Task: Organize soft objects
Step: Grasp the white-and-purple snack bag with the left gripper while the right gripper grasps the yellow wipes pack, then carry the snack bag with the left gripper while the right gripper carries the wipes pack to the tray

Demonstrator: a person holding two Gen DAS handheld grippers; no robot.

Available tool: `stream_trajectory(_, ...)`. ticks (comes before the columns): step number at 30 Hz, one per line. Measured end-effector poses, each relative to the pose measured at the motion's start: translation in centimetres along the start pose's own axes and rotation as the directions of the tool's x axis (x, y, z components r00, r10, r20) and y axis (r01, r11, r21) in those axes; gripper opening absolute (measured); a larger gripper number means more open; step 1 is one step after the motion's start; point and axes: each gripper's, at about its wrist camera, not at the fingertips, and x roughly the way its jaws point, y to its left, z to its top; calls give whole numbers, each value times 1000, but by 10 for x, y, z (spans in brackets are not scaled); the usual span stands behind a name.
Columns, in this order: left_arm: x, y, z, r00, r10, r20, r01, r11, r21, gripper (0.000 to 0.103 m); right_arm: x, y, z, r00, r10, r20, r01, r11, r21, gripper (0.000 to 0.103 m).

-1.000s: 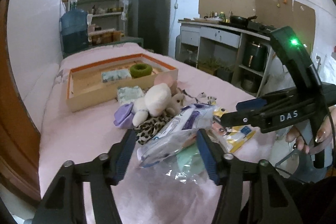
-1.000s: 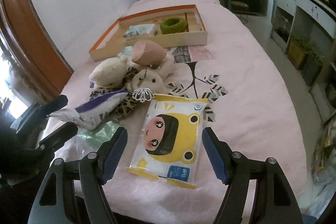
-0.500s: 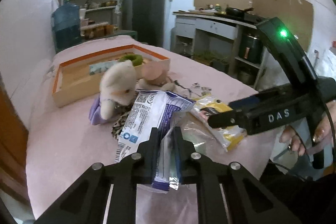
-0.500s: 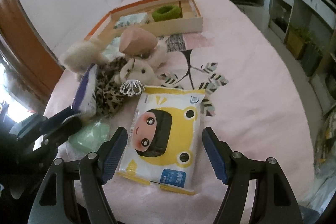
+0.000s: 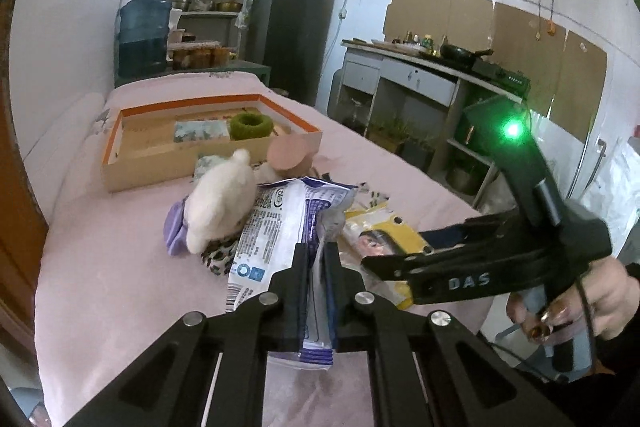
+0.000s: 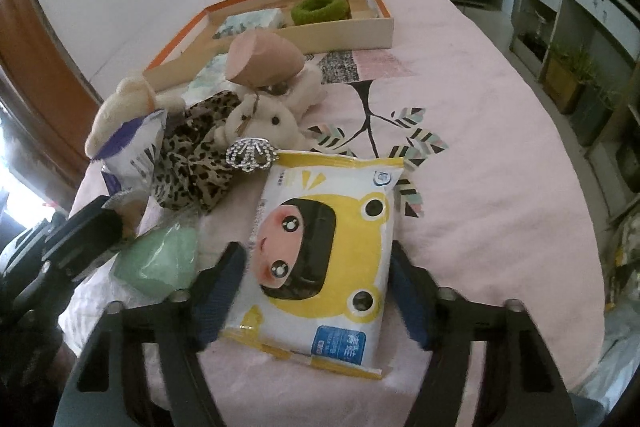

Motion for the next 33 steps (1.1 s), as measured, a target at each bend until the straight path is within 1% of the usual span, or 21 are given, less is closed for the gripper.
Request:
stream_trajectory(3,-3,-4,4,1000,-12,13,12,1000,-3,8,-2,1,-2,1000,-8,6,8,1000,-10,55)
stream_trajectory(6,-7,-8,10,999,-28,33,28,1000,-4,7,-4,0,-3,1000,1,10,-1,1000,-1,52)
stream_trajectory(12,-13,-12,21,997,-45,67,45,999,-3,8,-11,-3,-4,1000,19,18,-20,1000,15,51)
stream_trajectory(17,-18,-13,34,995,-49,90,50,999,-5,8,-23,-5,-2,999,19,49,-20,1000,17,51)
stream_trajectory(23,-25,-17,51,993,-28,112,27,1000,13,8,-43,-7,6,995,14,97,-15,1000,7,51)
stream_trajectory(29,-27,-20,68,993,23,117,-26,999,27,8,-58,-5,20,991,17,135,-14,1000,-23,51)
stream_trajectory(33,-27,-17,78,992,62,113,-64,998,11,7,-67,-3,31,987,30,159,-23,999,-43,51)
